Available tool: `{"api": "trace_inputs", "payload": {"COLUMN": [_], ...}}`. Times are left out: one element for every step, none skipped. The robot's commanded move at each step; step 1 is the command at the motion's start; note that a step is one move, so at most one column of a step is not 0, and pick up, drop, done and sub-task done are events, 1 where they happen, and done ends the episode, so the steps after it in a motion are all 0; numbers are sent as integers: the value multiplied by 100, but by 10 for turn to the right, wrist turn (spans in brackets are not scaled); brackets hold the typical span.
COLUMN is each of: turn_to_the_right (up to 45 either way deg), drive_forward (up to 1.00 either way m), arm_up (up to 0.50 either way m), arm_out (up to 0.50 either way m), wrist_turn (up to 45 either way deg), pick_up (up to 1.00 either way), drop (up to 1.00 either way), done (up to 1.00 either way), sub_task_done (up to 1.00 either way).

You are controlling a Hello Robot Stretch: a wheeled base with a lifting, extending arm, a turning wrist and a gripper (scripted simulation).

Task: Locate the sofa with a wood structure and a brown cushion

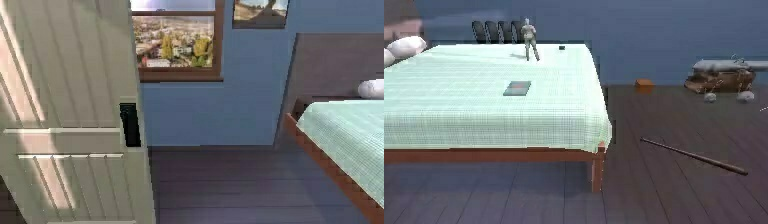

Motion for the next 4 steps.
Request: {"api": "trace_inputs", "payload": {"turn_to_the_right": [450,420,0,-450], "drive_forward": [0,0,15,0], "arm_up": [0,0,0,0], "arm_out": [0,0,0,0], "wrist_turn": [0,0,0,0], "pick_up": [0,0,0,0], "drop": [0,0,0,0], "done": [0,0,0,0], "sub_task_done": [0,0,0,0]}}
